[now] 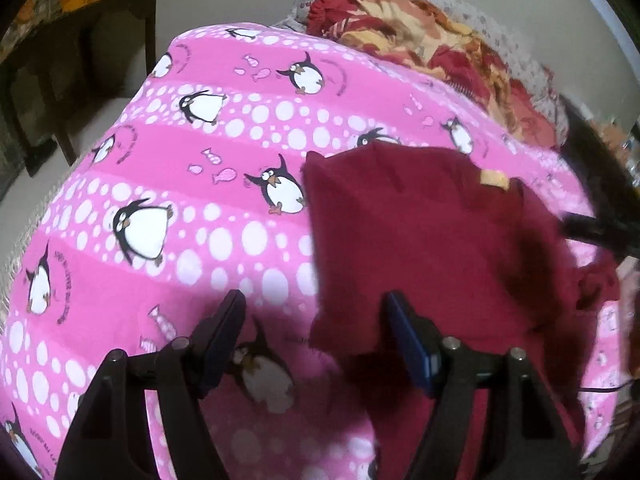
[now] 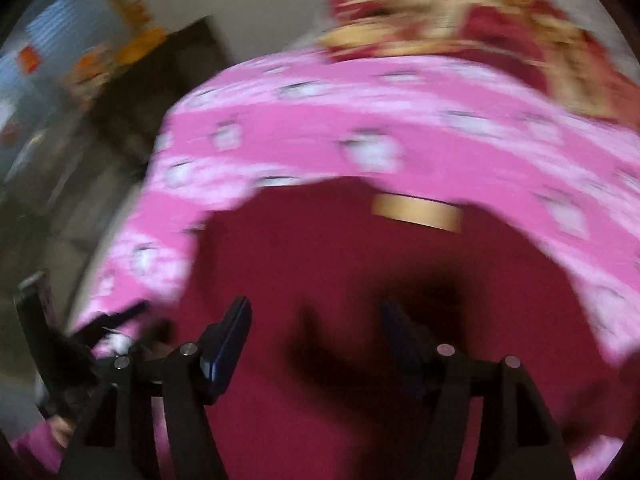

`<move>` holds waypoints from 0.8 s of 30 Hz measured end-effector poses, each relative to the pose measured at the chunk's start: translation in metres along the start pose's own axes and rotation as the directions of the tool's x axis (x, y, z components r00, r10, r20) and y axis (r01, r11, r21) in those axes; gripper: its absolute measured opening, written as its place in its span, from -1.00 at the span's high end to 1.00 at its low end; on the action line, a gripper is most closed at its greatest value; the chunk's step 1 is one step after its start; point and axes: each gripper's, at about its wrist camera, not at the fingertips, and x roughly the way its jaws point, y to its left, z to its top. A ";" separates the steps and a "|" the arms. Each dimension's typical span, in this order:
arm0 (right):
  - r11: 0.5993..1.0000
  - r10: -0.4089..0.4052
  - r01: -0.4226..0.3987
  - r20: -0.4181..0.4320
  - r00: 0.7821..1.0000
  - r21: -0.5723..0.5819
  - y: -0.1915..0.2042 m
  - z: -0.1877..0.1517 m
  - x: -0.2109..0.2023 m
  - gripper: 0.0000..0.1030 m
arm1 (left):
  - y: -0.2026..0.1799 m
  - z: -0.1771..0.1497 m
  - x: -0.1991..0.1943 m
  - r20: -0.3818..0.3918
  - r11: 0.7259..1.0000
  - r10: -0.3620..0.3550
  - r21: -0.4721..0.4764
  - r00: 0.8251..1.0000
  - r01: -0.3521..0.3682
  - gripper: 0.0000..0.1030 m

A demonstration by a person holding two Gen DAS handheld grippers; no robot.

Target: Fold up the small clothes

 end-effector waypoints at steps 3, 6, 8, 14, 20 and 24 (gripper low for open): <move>0.974 -0.209 0.209 -0.016 0.978 0.087 -0.072 -0.023 -0.023 -0.45 | -0.007 0.002 0.019 -0.045 0.997 0.074 0.042 0.996 -0.072 -0.41; 0.956 -0.240 0.242 -0.036 0.970 0.165 -0.111 -0.039 -0.026 -0.45 | -0.010 -0.001 0.025 -0.047 0.991 0.126 0.052 0.991 -0.124 -0.58; 0.960 -0.205 0.207 -0.034 0.978 0.189 -0.119 -0.045 -0.021 -0.45 | -0.010 -0.002 0.023 -0.043 0.990 0.136 0.053 0.990 -0.133 -0.60; 0.981 -0.172 0.174 -0.027 0.985 0.087 -0.099 -0.038 0.019 0.17 | -0.008 0.000 0.024 -0.061 0.990 0.142 0.032 0.988 -0.140 -0.63; 0.971 -0.216 0.210 0.040 0.976 0.110 -0.111 -0.041 0.013 0.86 | -0.006 -0.001 0.026 -0.074 0.990 0.139 0.015 0.988 -0.138 -0.70; 0.971 -0.208 0.207 0.003 0.978 0.119 -0.114 -0.045 0.022 0.85 | -0.010 -0.001 0.027 -0.065 0.988 0.151 0.019 0.986 -0.150 -0.71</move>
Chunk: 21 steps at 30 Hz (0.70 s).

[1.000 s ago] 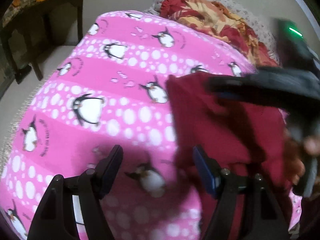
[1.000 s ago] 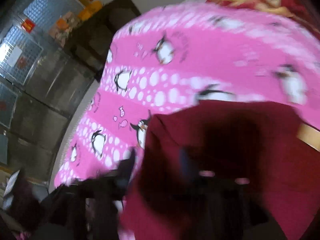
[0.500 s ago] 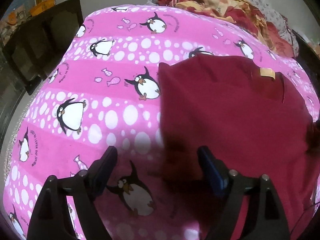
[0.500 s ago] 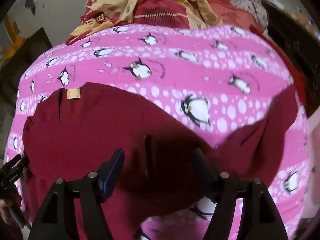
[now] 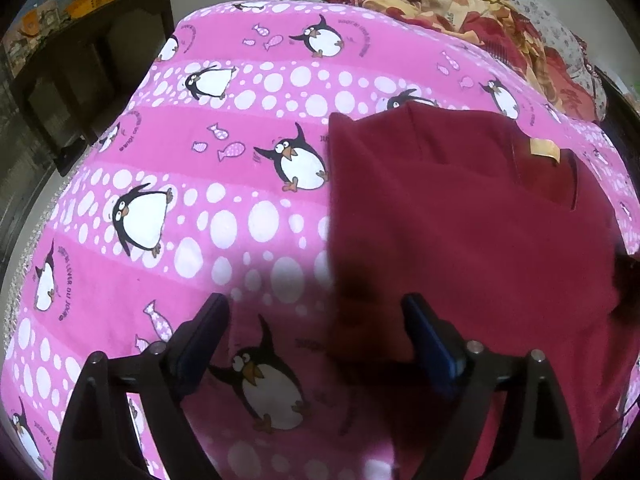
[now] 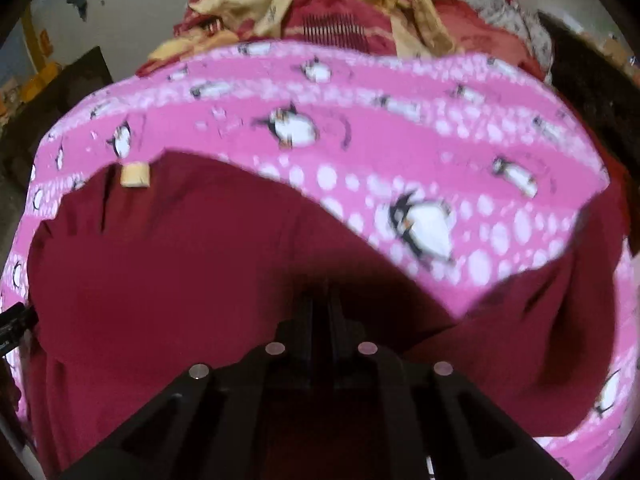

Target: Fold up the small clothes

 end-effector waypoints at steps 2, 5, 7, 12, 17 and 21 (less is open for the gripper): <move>0.999 0.042 -0.043 0.026 0.999 0.020 -0.003 -0.001 -0.014 0.85 | -0.002 -0.001 -0.004 0.015 1.000 0.011 0.012 1.000 -0.012 -0.71; 0.996 0.075 -0.077 0.035 0.997 0.048 -0.008 -0.006 -0.034 0.62 | -0.003 0.000 -0.012 0.027 1.000 0.024 0.018 0.999 -0.024 -0.71; 0.994 0.098 -0.099 0.038 0.994 0.037 -0.004 -0.013 -0.044 0.27 | -0.004 0.000 -0.020 0.046 0.999 0.031 0.018 0.998 -0.032 -0.71; 0.994 0.102 -0.101 0.033 0.994 -0.035 0.020 -0.032 -0.054 0.01 | -0.011 0.000 -0.036 0.075 0.999 0.029 0.037 0.997 -0.032 -0.71; 0.992 0.113 -0.112 0.022 0.993 -0.052 0.033 -0.038 -0.053 0.01 | -0.023 0.001 -0.054 0.108 0.998 0.013 0.052 0.994 -0.019 -0.71; 0.993 0.105 -0.104 0.020 0.994 -0.056 0.039 -0.036 -0.050 0.01 | -0.036 0.005 -0.061 0.122 0.998 -0.010 0.063 0.992 0.002 -0.71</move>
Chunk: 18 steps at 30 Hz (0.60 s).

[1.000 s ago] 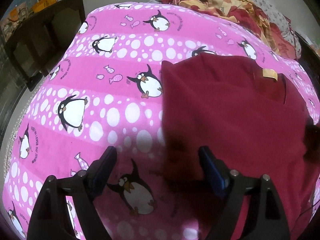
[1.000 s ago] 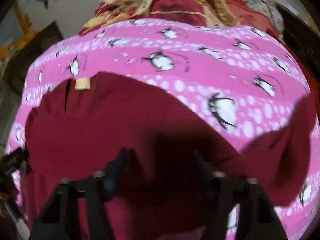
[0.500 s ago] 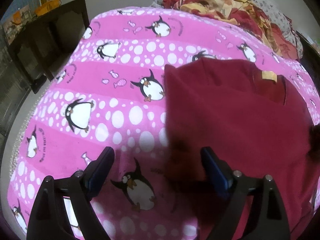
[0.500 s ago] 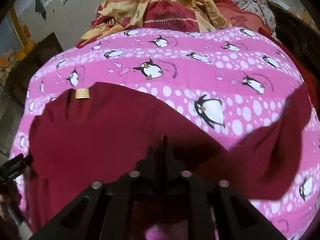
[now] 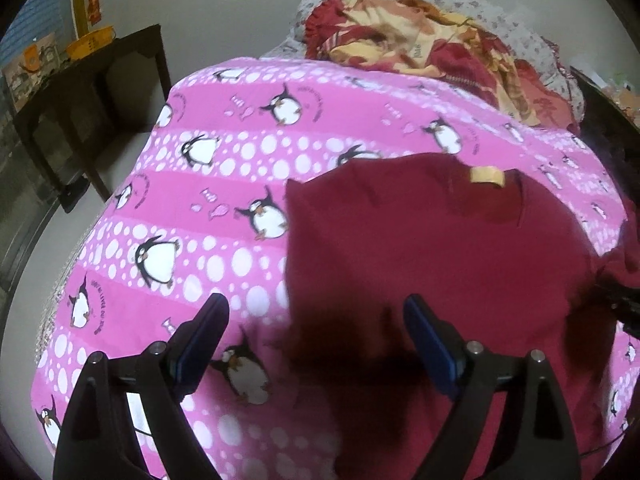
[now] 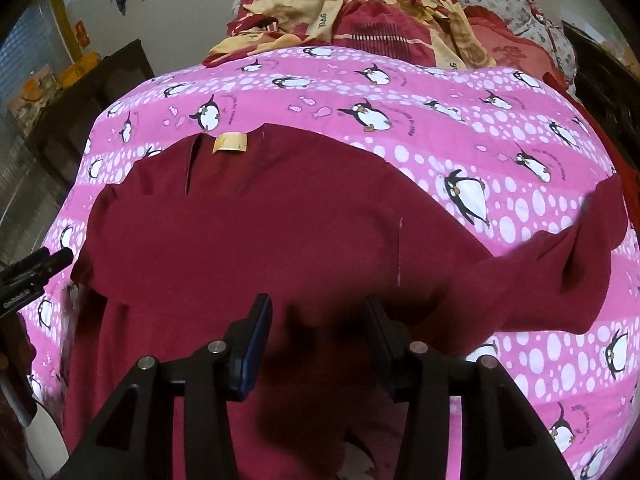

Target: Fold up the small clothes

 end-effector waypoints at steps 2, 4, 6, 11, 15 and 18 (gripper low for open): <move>1.000 -0.003 0.003 0.003 1.000 0.007 0.001 0.003 0.001 0.01 | -0.009 0.001 0.001 -0.004 1.000 -0.010 0.012 1.000 0.010 -0.71; 1.000 -0.009 0.009 0.000 1.000 0.015 0.001 0.007 0.004 0.01 | -0.016 0.001 0.004 -0.007 1.000 -0.010 0.025 1.000 0.010 -0.71; 1.000 -0.011 0.011 -0.007 1.000 0.024 0.001 0.010 0.008 0.01 | -0.024 0.001 0.008 -0.012 0.999 -0.007 0.040 1.000 0.008 -0.71; 0.999 -0.019 0.020 -0.024 1.000 0.036 -0.001 0.016 0.022 0.01 | -0.036 0.001 0.021 -0.033 0.998 -0.011 0.054 0.999 0.013 -0.71; 0.998 -0.035 0.038 -0.061 0.998 0.057 -0.007 0.018 0.041 -0.02 | -0.042 -0.003 0.040 -0.078 0.998 -0.007 0.060 0.997 0.012 -0.71; 0.998 -0.043 0.046 -0.079 0.996 0.044 -0.007 0.017 0.053 -0.13 | -0.044 -0.009 0.052 -0.098 0.998 0.004 0.069 0.995 0.003 -0.71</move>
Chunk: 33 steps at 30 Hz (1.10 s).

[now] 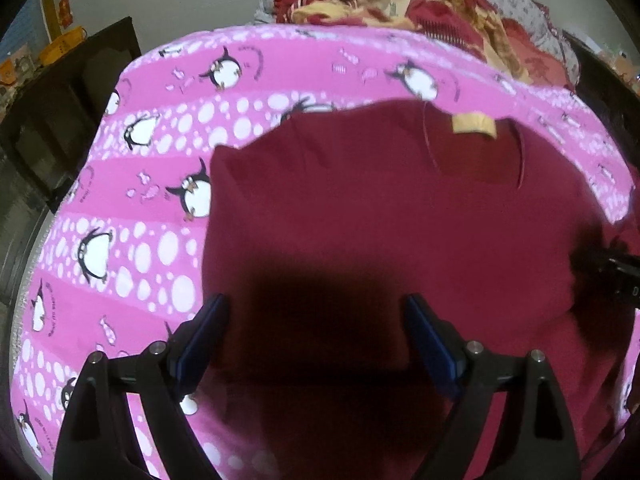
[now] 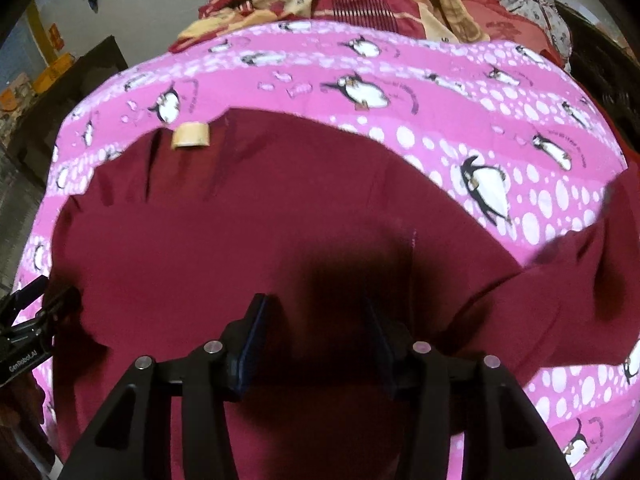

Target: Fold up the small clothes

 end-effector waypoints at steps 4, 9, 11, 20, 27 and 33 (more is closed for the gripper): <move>1.000 0.017 -0.017 0.004 1.000 -0.012 0.000 0.001 -0.004 -0.21 | -0.001 0.000 0.002 -0.004 1.000 0.005 0.011 1.000 -0.005 -0.71; 0.998 0.035 -0.039 0.059 0.998 0.054 -0.030 0.004 -0.032 -0.23 | 0.004 0.003 -0.005 0.004 1.000 -0.012 -0.007 1.000 0.012 -0.71; 0.996 0.012 -0.019 0.084 0.996 0.086 -0.048 0.006 -0.044 -0.29 | 0.005 0.003 -0.007 0.008 1.000 -0.016 -0.010 1.000 0.016 -0.71; 0.951 -0.132 0.126 0.001 0.991 0.284 -0.144 0.015 -0.044 -0.47 | 0.001 0.001 -0.011 0.008 1.000 -0.021 0.004 1.000 0.021 -0.71; 0.917 -0.105 0.112 -0.037 0.994 0.382 -0.181 -0.042 -0.043 -0.46 | 0.003 0.001 -0.010 0.007 1.000 -0.029 -0.005 1.000 0.029 -0.71; 0.896 -0.125 0.067 0.103 0.987 0.438 -0.191 -0.050 -0.097 -0.47 | 0.004 0.000 -0.012 0.012 0.999 -0.032 -0.010 0.999 0.032 -0.71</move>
